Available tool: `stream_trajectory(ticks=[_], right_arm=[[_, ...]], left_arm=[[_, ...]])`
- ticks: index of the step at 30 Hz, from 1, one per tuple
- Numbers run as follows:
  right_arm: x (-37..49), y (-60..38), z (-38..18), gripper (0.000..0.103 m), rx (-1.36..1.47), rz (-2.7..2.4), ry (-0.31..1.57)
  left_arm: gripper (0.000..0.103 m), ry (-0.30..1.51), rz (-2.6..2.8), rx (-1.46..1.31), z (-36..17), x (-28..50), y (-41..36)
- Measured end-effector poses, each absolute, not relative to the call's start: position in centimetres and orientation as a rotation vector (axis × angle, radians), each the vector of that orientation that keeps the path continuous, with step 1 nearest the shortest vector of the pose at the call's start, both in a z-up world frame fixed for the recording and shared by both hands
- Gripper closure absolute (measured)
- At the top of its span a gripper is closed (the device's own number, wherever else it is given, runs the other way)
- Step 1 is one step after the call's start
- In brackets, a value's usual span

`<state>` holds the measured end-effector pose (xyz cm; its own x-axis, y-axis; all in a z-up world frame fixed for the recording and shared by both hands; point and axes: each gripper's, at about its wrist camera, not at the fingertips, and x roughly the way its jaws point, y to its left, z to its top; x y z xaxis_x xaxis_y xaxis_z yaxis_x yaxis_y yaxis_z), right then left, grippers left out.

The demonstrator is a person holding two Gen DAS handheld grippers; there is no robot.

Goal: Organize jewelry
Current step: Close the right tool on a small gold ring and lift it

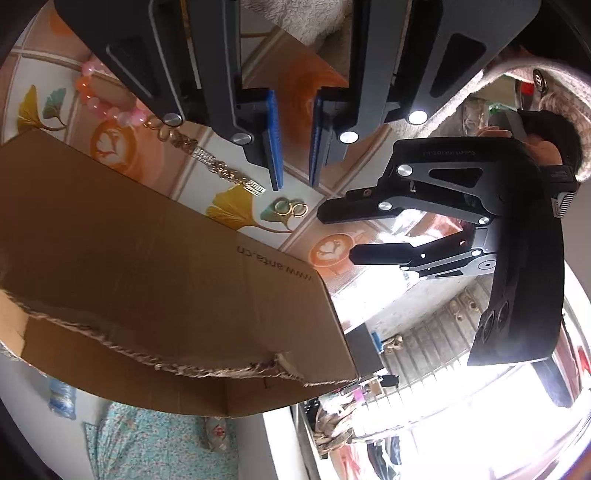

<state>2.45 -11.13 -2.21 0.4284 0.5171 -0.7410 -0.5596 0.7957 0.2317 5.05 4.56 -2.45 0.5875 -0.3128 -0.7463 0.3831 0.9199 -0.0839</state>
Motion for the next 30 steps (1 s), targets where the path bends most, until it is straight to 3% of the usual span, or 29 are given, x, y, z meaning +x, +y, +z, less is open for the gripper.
stream_trajectory(ticks=[2,5,18,25,30], right_arm=[[2.9,-10.4,-2.8,0.091,-0.062,0.701,0.926],[3.6,-10.0,-3.6,0.092,-0.089,0.679,0.934],[5.8,-11.7,-3.6,0.092,-0.026,0.590,0.927],[5.9,-12.7,-3.6,0.092,0.008,0.603,0.934],[6.0,-12.9,-3.4,0.092,0.006,0.605,0.935]], left_arm=[[0.068,0.850,-0.429,0.056,-2.4,4.9,4.7],[0.075,0.855,-0.462,0.037,-2.5,4.9,4.8],[0.075,0.846,-0.495,0.191,-3.6,5.3,1.6],[0.094,0.835,-0.512,0.262,-3.6,5.4,0.8],[0.094,0.828,-0.520,0.273,-3.6,5.2,0.7]])
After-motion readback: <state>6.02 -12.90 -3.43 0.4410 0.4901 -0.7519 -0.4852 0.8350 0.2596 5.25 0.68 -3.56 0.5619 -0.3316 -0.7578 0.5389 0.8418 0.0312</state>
